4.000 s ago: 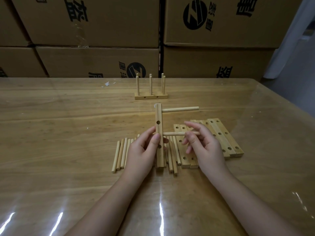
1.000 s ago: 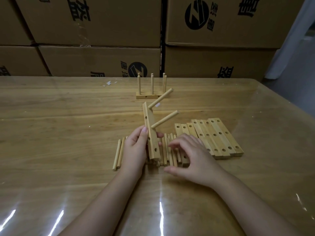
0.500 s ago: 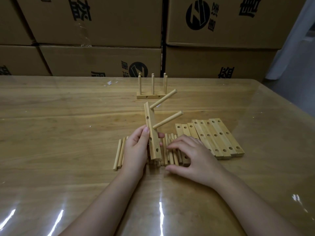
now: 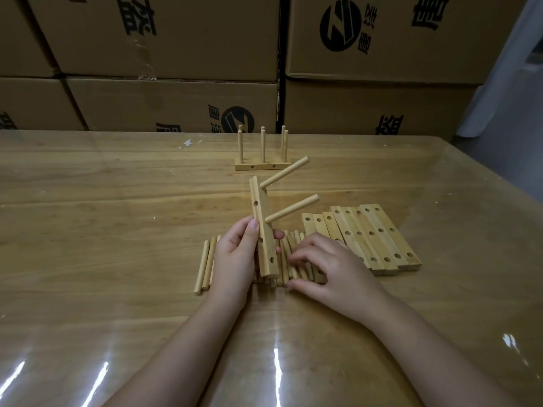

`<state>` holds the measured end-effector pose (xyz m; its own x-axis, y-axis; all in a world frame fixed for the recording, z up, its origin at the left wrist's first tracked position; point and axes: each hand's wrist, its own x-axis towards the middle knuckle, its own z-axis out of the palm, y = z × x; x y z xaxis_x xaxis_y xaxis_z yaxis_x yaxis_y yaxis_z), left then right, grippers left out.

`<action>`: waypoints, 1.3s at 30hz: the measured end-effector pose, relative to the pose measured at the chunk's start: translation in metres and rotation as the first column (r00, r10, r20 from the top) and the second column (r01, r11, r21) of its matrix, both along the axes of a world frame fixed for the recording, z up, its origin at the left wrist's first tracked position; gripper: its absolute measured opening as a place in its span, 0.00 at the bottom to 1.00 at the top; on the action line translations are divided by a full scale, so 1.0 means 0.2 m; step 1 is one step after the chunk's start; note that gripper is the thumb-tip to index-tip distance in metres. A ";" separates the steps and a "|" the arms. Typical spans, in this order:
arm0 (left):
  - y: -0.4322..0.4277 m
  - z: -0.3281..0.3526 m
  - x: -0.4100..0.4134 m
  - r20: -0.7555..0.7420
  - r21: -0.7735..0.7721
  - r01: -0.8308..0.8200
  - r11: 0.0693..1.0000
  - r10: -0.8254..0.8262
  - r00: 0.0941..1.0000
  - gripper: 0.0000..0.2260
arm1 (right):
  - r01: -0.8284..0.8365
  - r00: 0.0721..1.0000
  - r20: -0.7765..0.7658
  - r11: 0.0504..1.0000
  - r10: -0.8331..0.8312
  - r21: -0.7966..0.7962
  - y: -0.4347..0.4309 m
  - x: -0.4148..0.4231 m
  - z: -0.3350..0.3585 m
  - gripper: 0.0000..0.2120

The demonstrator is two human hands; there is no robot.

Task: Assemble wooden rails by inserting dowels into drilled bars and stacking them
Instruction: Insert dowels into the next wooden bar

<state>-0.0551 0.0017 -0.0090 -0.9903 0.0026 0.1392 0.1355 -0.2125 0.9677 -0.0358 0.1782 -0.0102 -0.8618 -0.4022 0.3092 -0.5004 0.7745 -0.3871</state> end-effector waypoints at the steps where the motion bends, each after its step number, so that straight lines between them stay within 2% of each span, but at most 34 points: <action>1: 0.00 0.00 0.00 0.000 -0.001 -0.002 1.000 0.002 1.000 0.12 | -0.008 1.000 -0.006 1.000 0.008 0.027 0.00 0.00 0.00 0.23; 5: 0.00 0.00 -0.01 -0.003 -0.006 -0.005 1.000 0.005 1.000 0.12 | -0.035 0.999 -0.013 0.996 0.036 0.085 0.00 0.01 -0.01 0.26; 11: 0.00 0.00 0.00 -0.005 0.010 0.004 1.000 -0.004 1.000 0.12 | -0.073 0.992 -0.094 0.996 0.078 0.055 -0.01 0.02 0.01 0.15; 16: 0.00 0.00 -0.01 0.006 0.015 -0.006 1.000 0.006 1.000 0.12 | -0.085 0.983 -0.169 0.993 0.071 -0.079 -0.02 0.03 0.03 0.09; 19: 0.00 0.00 -0.01 0.015 0.026 -0.010 1.000 0.010 1.000 0.12 | -0.020 0.966 -0.259 0.989 -0.019 -0.146 -0.02 0.02 0.03 0.07; 23: 0.01 0.00 -0.01 0.010 0.010 -0.022 1.000 0.022 1.000 0.12 | 0.134 0.923 -0.306 0.940 -0.234 -0.315 0.01 0.00 0.03 0.07; 26: 0.01 -0.01 -0.01 0.004 0.008 -0.058 0.998 0.058 0.998 0.12 | 0.163 0.925 -0.230 0.862 -0.303 -0.479 0.01 -0.01 0.04 0.08; 29: 0.02 -0.01 -0.02 -0.001 -0.008 -0.097 0.995 0.097 0.995 0.11 | 0.150 0.968 -0.077 0.796 -0.239 -0.587 0.00 -0.01 0.05 0.11; 39: 0.02 0.00 -0.01 -0.038 -0.085 -0.131 0.988 0.129 0.991 0.10 | 0.135 0.985 -0.015 0.833 -0.170 -0.537 -0.01 0.00 0.03 0.12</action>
